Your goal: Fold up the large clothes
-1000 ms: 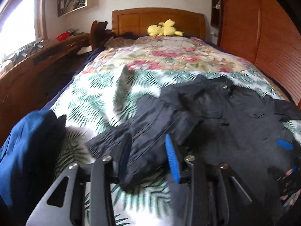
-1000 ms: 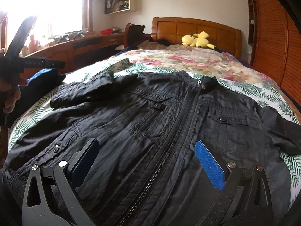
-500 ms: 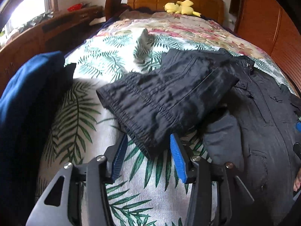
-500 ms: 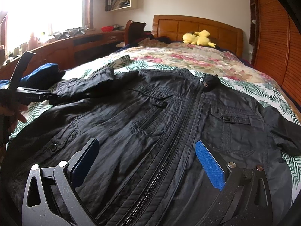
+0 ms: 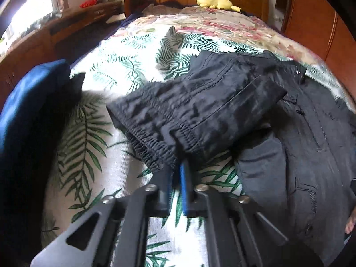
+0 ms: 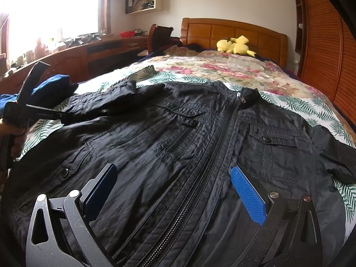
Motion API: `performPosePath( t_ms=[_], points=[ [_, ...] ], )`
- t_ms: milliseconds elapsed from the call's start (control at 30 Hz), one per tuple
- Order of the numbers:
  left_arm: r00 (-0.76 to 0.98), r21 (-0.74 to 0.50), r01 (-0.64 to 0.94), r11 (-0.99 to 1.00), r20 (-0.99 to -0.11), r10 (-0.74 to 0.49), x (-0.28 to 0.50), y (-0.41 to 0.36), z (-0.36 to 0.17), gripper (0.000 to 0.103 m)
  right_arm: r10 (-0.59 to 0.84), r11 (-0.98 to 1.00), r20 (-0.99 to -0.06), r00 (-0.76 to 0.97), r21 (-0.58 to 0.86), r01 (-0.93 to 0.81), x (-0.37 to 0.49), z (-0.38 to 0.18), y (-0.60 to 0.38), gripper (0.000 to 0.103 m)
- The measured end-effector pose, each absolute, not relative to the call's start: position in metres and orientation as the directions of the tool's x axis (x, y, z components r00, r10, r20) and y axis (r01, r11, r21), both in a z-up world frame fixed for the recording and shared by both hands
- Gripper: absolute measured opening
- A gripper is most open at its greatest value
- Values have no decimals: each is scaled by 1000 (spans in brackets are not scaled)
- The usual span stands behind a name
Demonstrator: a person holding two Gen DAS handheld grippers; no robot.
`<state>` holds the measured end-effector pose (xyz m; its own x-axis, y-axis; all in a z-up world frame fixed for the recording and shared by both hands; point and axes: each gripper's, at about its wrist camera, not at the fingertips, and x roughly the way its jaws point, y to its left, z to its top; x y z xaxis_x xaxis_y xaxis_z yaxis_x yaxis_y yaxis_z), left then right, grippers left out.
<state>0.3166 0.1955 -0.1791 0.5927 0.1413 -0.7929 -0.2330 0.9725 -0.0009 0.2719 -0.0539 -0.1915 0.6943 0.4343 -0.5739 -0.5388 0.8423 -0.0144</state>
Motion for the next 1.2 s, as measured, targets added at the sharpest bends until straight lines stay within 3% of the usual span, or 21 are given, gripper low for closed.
performPosePath(
  t_ms=[200,700,967,1200],
  points=[
    [686,49,-198,979,-707,174,310,160,-123,0,439,838,-559,704,-29,-545,258,-186,-60,103],
    [819,77,-15,997,-571,56,284,41,-21,0,416,874,-505,757,-9,-486,226,-156,-132,103],
    [843,94,70,993,-538,-8,268,-9,-2,0,392,891,-489,779,-11,-455,218,-142,-158,103],
    [840,46,59,997,-542,-25,252,-11,-24,0,383,890,-502,775,-24,-455,214,-140,-159,103]
  ],
)
